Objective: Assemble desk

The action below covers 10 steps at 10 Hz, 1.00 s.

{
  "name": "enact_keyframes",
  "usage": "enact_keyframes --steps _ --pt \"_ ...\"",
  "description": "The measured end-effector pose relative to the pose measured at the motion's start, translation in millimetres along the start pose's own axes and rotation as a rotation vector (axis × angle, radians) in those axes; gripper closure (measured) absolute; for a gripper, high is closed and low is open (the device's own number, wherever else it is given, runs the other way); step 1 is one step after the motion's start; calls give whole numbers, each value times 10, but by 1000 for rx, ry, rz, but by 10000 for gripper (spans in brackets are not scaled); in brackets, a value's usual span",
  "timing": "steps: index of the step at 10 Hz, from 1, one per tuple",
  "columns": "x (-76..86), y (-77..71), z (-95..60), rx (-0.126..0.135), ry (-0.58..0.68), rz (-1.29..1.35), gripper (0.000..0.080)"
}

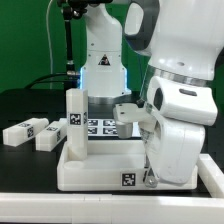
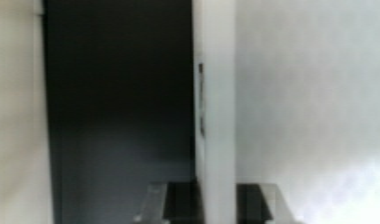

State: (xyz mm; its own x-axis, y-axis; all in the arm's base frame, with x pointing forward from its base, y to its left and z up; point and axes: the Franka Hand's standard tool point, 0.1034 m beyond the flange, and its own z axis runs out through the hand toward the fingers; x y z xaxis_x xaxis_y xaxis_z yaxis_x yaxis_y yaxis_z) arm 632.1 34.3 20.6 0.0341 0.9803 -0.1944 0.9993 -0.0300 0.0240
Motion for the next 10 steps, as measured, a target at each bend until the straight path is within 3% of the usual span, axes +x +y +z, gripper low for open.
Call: enact_keyframes --steps 3,6,8,9,10 --pt "37 191 -12 6 -12 38 736" --pt "182 256 -15 1 -6 62 736" --pt "184 257 12 -2 -16 67 736" --pt "183 264 2 -5 -17 65 649" --pt "176 226 -16 7 -20 65 649"
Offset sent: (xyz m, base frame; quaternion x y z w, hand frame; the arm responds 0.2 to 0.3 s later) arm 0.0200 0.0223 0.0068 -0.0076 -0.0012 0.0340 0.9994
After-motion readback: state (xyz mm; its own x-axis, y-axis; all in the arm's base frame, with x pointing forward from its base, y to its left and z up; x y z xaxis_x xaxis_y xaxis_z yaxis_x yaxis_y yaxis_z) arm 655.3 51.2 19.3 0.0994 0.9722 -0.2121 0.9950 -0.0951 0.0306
